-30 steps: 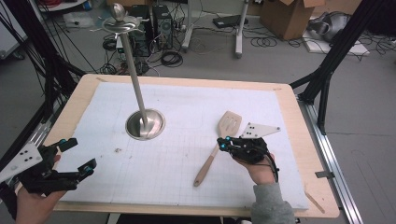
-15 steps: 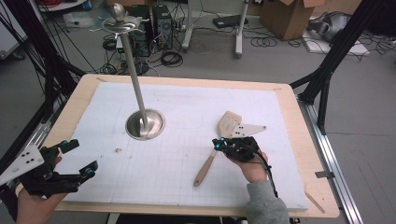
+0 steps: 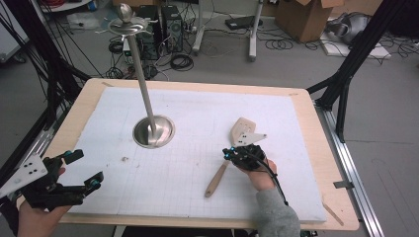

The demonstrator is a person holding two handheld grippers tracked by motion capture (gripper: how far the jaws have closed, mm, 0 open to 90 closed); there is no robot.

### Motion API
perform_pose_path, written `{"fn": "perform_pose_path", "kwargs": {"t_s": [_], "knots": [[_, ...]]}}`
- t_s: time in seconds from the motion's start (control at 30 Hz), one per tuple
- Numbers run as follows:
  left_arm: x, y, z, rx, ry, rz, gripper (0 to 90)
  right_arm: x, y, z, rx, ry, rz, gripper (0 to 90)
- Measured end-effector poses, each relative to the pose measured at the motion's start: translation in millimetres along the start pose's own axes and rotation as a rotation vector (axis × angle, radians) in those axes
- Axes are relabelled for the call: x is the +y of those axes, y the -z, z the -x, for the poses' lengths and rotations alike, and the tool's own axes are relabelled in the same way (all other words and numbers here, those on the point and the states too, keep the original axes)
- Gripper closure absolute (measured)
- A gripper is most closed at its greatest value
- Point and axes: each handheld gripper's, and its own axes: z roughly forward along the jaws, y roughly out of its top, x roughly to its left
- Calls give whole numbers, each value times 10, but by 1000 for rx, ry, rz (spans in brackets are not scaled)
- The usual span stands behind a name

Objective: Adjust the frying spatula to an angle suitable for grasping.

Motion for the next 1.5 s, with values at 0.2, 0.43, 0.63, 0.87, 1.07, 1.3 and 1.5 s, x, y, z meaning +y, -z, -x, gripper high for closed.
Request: {"fn": "perform_pose_path", "kwargs": {"t_s": [0.2, 0.43, 0.63, 0.87, 1.07, 1.3, 1.5], "knots": [[-22, -6, 4, 0, -1, -10, 52, -26, -91, 51, -13, -14, -23, 898], [-31, -45, 44, -7, -9, -24, 52, -69, -191, 145, -22, -34, -48, 898], [-43, -62, 59, -7, -12, -35, 52, -78, -238, 142, -32, -31, -75, 898], [-65, -60, 37, -6, -5, -40, 52, -77, -258, 121, -52, -36, -82, 900], [-61, -65, 25, -12, 0, -37, 52, -70, -223, 104, -71, -29, -94, 900], [-62, -105, 19, -21, 1, -42, 52, -73, -201, 87, -91, -51, -94, 900], [-48, -120, 10, -34, 2, -41, 52, -75, -191, 67, -107, -52, -99, 900]]}}
